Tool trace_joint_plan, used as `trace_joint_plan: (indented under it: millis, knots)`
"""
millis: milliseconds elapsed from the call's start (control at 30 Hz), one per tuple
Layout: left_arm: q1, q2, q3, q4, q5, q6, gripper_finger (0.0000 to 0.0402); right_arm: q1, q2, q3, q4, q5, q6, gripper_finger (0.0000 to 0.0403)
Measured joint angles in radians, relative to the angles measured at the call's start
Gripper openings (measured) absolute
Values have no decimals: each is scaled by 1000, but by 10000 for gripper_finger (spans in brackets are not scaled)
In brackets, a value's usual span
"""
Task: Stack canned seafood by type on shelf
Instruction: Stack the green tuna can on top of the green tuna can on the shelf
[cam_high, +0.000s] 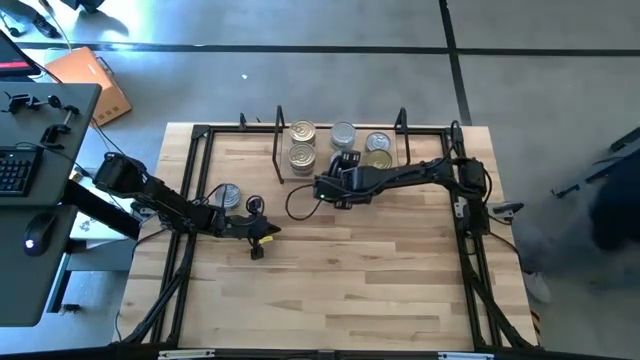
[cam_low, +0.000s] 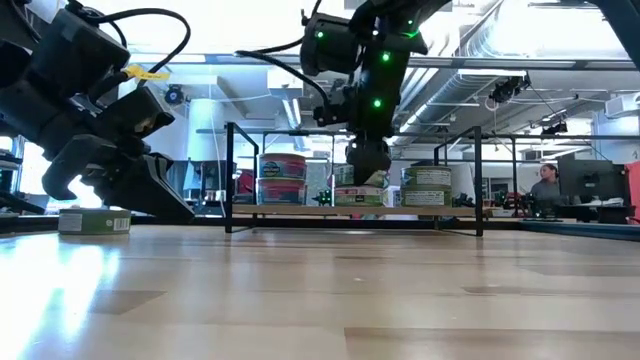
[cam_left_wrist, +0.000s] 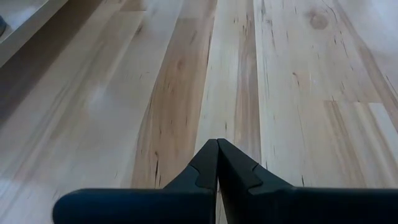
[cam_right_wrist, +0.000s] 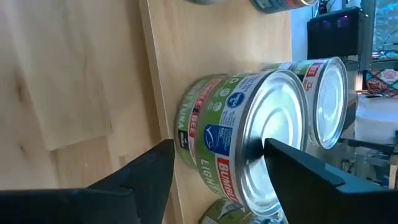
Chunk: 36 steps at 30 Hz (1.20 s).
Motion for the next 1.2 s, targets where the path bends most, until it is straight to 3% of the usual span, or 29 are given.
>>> trace_joint_plan:
  millis: [400, 533, 933, 1200]
  knots:
    - [0, 0, 0, -1, 1, 0, 0, 47, -92, 2, 0, -43, 199, 242]
    - [0, 0, 0, -3, 1, 0, 0, 72, -92, -21, 3, -20, 197, 239]
    - [0, 0, 0, 0, 1, 0, 0, -44, -92, -86, 85, -54, 198, 151]
    - [-1, 0, 0, 0, 1, -35, 0, -12, -93, -84, 81, -80, 223, 113]
